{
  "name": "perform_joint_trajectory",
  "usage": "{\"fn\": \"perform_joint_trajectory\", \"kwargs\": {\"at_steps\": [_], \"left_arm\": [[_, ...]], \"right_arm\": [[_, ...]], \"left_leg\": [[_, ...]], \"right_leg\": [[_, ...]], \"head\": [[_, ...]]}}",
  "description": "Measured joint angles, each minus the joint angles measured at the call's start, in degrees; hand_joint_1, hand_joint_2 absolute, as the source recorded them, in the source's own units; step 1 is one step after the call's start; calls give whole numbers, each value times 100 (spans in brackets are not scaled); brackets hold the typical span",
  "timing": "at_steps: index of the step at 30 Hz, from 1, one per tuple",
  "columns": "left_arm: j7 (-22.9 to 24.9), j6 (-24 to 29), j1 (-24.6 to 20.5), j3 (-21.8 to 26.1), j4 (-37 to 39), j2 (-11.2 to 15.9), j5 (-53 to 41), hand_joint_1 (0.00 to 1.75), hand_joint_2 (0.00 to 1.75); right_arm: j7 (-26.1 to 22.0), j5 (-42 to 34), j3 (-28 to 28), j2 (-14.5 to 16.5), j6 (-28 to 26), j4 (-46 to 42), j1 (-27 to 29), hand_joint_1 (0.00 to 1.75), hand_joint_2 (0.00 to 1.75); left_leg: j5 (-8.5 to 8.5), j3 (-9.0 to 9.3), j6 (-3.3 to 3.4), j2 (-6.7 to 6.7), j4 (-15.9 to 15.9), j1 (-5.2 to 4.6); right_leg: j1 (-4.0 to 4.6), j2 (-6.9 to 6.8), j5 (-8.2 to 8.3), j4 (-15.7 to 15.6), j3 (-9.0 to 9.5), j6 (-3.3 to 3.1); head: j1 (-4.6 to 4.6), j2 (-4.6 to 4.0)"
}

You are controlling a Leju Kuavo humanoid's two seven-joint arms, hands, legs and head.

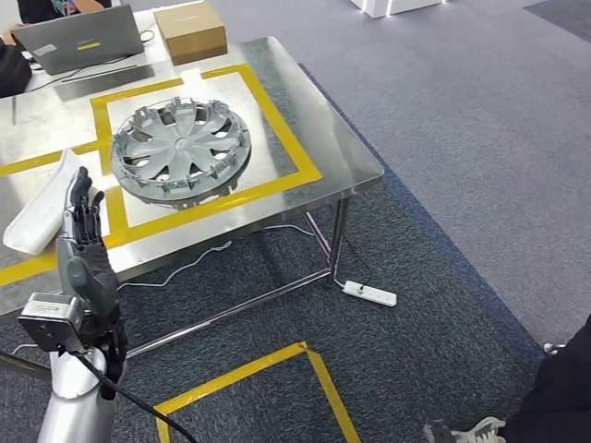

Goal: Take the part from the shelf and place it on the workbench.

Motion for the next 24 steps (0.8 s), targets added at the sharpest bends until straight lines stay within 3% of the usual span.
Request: {"fn": "perform_joint_trajectory", "kwargs": {"at_steps": [1, 3, 4, 6, 8, 9, 10, 12, 14, 16, 18, 20, 22, 23, 24], "left_arm": [[1, 1, 0, 2, 0, -1, 0, 0, 0], [1, 2, -6, 8, 0, -6, 2, 0, 0], [1, 1, -7, 13, 0, -8, 5, 0, 0], [1, 2, -1, 29, 0, -9, 25, 0, 0], [-1, 9, 9, 42, 0, -8, 60, 0, 0], [-5, 16, 12, 47, 0, -9, 83, 0, 0], [-13, 24, 15, 56, 0, -11, 111, 0, 0], [-30, 32, 15, 87, 0, -22, 164, 0, 0], [-36, 29, 15, 134, 0, -32, 196, 0, 0], [-37, 17, 14, 164, 0, -39, 209, 0, 0], [-29, 16, 13, 177, 1, -45, 182, 0, 0], [26, 101, 23, 198, 23, -47, 55, 0, 0], [118, 255, 78, 237, 105, -51, -102, 0, 0], [149, 316, 118, 260, 155, -56, -152, 0, 0], [166, 355, 154, 279, 199, -61, -182, 0, 0]], "right_arm": [[-2, -6, -2, 0, -3, 0, 15, 0, 0], [-9, -32, -7, 2, -7, 1, 45, 0, 0], [-13, -45, -9, 5, -8, 1, 48, 0, 0], [-22, -80, -18, 11, -18, 1, 41, 0, 0], [-30, -115, -42, 13, -47, 1, 48, 0, 0], [-36, -131, -57, 13, -66, 1, 58, 0, 0], [-43, -149, -72, 13, -79, 1, 66, 0, 0], [-62, -189, -94, 14, -97, 1, 64, 0, 0], [-81, -216, -110, 19, -101, 1, 52, 0, 0], [-93, -227, -132, 22, -100, 1, 60, 0, 0], [-92, -235, -163, 30, -97, 1, 71, 0, 0], [-51, -238, -191, 38, -97, 1, 65, 0, 0], [27, -233, -207, 39, -103, 1, 62, 0, 0], [62, -228, -213, 39, -107, 1, 67, 0, 0], [85, -223, -219, 40, -108, 1, 76, 0, 0]], "left_leg": [[18, -14, 45, 37, -5, -3], [55, -18, 133, 128, -29, 1], [69, -21, 171, 181, -41, 4], [75, -36, 218, 290, -40, -20], [77, -47, 230, 405, -38, -44], [78, -48, 231, 454, -36, -49], [77, -45, 229, 501, -35, -52], [64, -35, 204, 585, -20, -73], [59, -33, 151, 659, -4, -108], [74, -33, 97, 732, -12, -115], [0, -56, 30, 654, 49, -93], [-304, -249, -32, 440, 504, -71], [-673, -606, -56, 336, 1287, -59], [-746, -732, -59, 328, 1550, -56], [-709, -771, -57, 324, 1622, -52]], "right_leg": [[-12, 33, 26, -25, -27, 41], [-13, -80, -43, 75, -110, 92], [-4, -199, -173, 290, -218, 106], [9, -425, -573, 1067, -557, 120], [11, -483, -798, 1675, -801, 125], [12, -492, -752, 1662, -763, 120], [14, -515, -611, 1400, -596, 109], [37, -693, -303, 558, -97, 79], [63, -819, -187, 75, 175, 34], [73, -747, -172, 38, 166, -21], [58, -656, -134, 26, 141, -88], [34, -562, -98, 12, 119, -151], [30, -452, -79, 12, 85, -179], [30, -391, -70, 12, 70, -181], [28, -327, -61, 13, 58, -176]], "head": [[0, 0], [20, -1], [36, -1], [69, -1], [70, -1], [72, -1], [72, -1], [75, -1], [55, -1], [32, -1], [26, -1], [14, -1], [10, -1], [10, -1], [10, -1]]}}
